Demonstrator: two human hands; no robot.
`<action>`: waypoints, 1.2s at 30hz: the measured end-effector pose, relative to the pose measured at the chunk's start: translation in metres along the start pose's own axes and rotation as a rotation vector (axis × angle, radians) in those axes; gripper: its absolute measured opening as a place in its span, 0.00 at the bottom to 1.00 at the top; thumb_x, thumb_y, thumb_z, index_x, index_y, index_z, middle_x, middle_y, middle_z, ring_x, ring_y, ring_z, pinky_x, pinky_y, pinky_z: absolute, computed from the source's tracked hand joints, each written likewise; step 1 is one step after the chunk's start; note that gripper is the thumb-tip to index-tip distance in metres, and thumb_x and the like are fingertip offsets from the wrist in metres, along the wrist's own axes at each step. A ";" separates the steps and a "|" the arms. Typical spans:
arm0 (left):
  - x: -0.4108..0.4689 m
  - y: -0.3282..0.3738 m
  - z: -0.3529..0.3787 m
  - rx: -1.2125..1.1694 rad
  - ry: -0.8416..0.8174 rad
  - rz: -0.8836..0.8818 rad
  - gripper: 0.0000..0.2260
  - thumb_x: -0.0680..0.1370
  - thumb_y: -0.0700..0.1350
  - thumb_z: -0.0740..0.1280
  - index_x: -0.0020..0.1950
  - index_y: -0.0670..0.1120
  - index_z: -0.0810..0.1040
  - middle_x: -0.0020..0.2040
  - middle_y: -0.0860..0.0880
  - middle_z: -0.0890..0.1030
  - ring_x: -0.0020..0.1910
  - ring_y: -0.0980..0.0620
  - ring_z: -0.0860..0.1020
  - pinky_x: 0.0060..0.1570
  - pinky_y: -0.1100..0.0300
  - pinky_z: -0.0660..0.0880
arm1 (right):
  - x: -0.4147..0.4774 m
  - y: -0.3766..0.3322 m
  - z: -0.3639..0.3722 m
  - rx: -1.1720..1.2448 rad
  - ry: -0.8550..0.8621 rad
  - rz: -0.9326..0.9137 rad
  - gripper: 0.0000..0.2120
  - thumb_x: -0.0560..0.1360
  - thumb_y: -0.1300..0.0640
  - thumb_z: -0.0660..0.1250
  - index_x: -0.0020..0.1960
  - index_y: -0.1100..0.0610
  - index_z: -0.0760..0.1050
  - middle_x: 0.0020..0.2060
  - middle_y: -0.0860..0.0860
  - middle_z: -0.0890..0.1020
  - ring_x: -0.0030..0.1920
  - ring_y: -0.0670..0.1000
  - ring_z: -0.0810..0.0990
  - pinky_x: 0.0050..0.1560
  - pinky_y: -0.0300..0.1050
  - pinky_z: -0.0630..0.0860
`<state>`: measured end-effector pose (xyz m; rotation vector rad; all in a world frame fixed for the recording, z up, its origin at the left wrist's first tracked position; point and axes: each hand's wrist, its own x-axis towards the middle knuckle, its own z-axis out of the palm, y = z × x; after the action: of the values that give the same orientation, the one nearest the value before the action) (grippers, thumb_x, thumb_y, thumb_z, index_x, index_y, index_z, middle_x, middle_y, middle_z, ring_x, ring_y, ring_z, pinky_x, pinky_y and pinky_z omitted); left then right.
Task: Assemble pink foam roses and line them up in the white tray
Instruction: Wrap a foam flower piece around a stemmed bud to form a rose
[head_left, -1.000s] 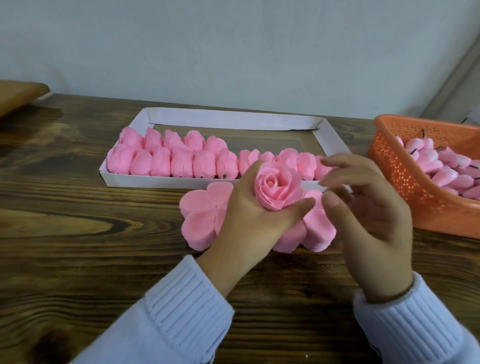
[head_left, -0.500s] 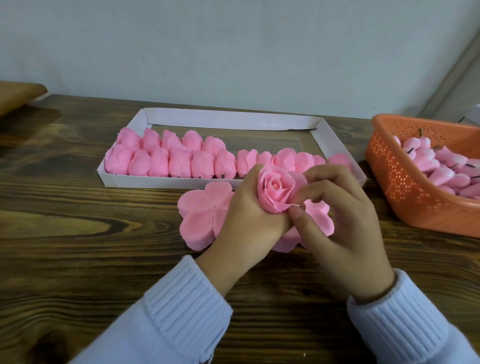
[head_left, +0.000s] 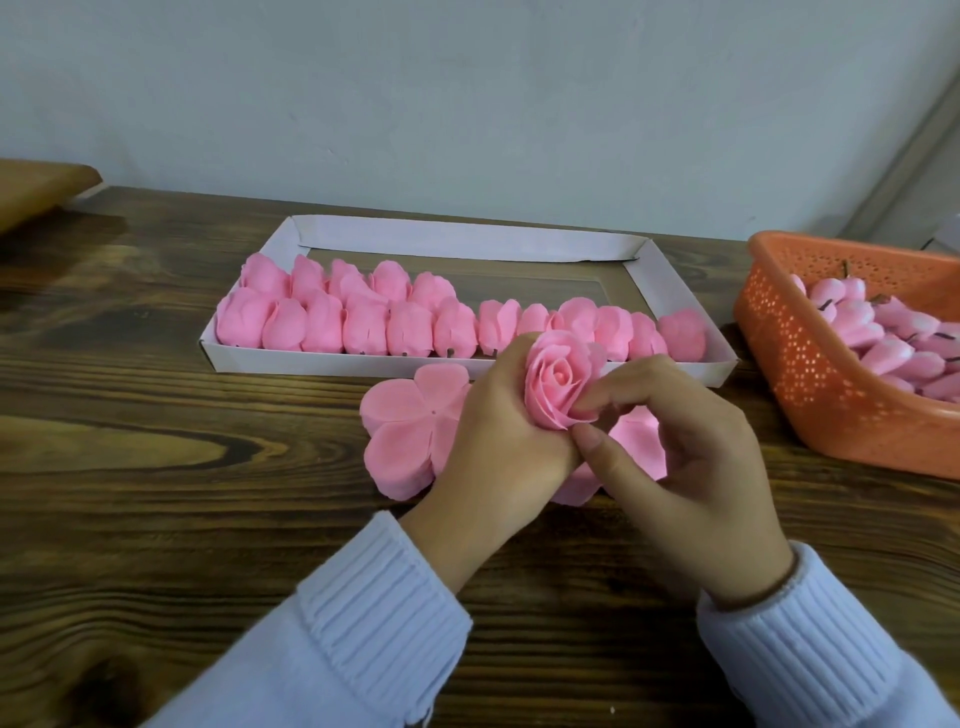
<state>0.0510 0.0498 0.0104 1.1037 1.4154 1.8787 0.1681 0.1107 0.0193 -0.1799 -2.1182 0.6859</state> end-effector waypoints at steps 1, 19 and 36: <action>0.000 -0.001 0.001 -0.033 -0.001 -0.013 0.17 0.56 0.50 0.71 0.44 0.52 0.79 0.38 0.53 0.81 0.43 0.51 0.79 0.52 0.40 0.78 | 0.000 0.000 0.000 -0.001 -0.003 -0.006 0.04 0.73 0.60 0.67 0.46 0.58 0.78 0.41 0.49 0.80 0.44 0.51 0.78 0.47 0.46 0.74; -0.002 -0.003 -0.003 0.054 -0.075 0.000 0.19 0.62 0.41 0.75 0.49 0.57 0.78 0.43 0.55 0.82 0.45 0.57 0.80 0.49 0.52 0.80 | 0.000 0.002 -0.006 0.104 -0.021 0.108 0.05 0.69 0.58 0.65 0.41 0.60 0.76 0.39 0.54 0.79 0.43 0.55 0.79 0.45 0.50 0.75; -0.011 0.015 -0.007 -0.219 -0.242 -0.006 0.10 0.68 0.45 0.72 0.47 0.46 0.77 0.27 0.50 0.76 0.23 0.52 0.76 0.27 0.57 0.77 | 0.000 -0.001 0.007 0.855 -0.139 0.808 0.13 0.73 0.58 0.60 0.32 0.59 0.77 0.23 0.54 0.75 0.19 0.45 0.69 0.19 0.31 0.55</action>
<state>0.0520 0.0327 0.0210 1.1689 1.0514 1.7781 0.1630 0.1073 0.0163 -0.5225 -1.6408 2.0446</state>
